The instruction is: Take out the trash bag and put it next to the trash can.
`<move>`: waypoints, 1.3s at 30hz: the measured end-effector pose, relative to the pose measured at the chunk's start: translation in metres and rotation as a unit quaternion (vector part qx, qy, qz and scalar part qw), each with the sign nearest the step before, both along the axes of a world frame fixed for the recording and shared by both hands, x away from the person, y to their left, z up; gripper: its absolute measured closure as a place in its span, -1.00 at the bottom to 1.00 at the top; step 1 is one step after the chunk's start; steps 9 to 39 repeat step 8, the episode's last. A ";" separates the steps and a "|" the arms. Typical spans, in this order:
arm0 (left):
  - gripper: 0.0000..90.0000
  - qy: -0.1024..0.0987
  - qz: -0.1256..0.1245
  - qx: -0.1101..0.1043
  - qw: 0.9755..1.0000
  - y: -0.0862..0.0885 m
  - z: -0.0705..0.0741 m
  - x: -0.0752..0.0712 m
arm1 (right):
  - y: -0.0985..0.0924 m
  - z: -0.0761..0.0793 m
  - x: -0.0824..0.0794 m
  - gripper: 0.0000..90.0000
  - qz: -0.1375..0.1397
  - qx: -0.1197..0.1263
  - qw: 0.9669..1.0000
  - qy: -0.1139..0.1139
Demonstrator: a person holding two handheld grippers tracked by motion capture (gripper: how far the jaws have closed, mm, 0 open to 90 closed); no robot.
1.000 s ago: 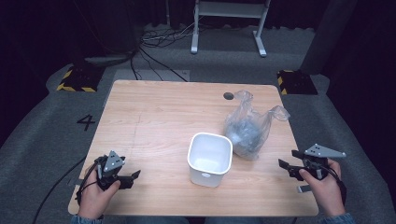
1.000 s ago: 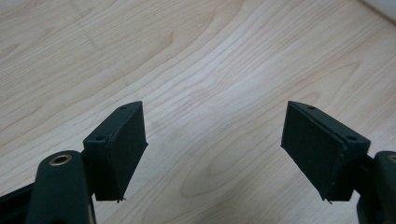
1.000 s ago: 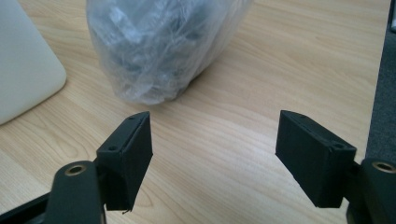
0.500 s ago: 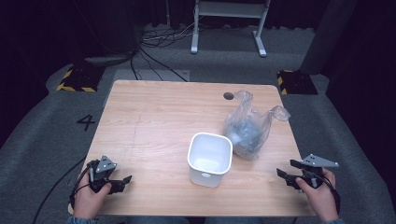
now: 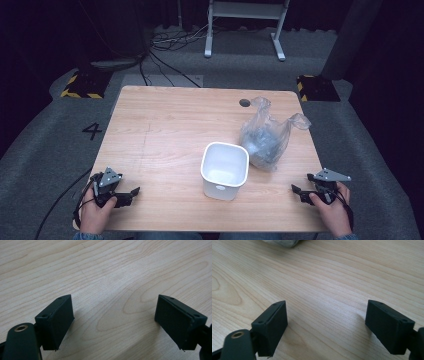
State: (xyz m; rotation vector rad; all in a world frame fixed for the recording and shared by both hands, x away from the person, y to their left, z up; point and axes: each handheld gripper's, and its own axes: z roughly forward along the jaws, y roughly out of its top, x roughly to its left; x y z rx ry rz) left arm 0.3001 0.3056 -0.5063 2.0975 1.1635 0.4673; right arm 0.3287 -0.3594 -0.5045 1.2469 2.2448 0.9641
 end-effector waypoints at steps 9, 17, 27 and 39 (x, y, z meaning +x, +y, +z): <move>-0.67 0.000 -0.001 0.002 1.000 0.000 0.000 0.000 | 0.001 0.000 0.001 -0.63 0.001 0.000 1.000 0.001; -0.67 0.000 -0.001 0.002 1.000 0.000 0.000 0.000 | 0.001 0.000 0.001 -0.63 0.001 0.000 1.000 0.001; -0.67 0.000 -0.001 0.002 1.000 0.000 0.000 0.000 | 0.001 0.000 0.001 -0.63 0.001 0.000 1.000 0.001; -0.67 0.000 -0.001 0.002 1.000 0.000 0.000 0.000 | 0.001 0.000 0.001 -0.63 0.001 0.000 1.000 0.001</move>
